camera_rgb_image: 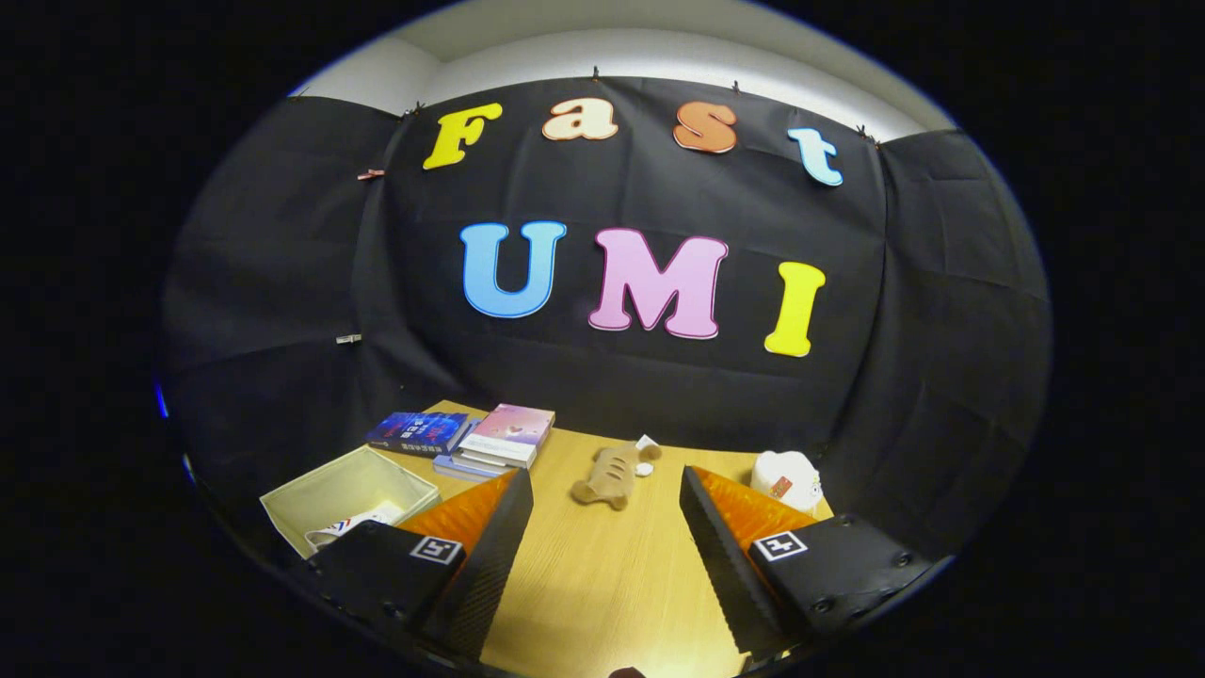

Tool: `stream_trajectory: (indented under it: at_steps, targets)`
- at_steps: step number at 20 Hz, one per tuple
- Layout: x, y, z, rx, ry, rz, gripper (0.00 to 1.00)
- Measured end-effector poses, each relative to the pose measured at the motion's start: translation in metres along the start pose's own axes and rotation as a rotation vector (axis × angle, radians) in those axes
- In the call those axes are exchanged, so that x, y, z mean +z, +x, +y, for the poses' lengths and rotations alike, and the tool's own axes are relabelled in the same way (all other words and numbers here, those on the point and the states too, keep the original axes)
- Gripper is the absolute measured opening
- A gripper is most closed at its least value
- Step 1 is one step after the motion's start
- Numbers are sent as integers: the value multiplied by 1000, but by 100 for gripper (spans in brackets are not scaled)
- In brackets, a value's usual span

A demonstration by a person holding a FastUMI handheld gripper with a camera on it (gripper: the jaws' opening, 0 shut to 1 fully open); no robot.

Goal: Open the storage box then place both shoes into the box .Put the left shoe in first, then the right shoe, with the right side of both shoes facing outward in a uniform manner.

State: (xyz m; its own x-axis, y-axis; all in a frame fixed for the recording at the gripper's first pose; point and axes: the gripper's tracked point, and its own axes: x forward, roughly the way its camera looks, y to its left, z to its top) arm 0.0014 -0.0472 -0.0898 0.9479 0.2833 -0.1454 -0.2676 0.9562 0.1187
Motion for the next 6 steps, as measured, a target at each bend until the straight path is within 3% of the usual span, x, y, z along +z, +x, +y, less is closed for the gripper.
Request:
stream_trajectory:
  at_steps: [6]
  targets:
    - [9, 9, -17, 71, -39, -60, 98]
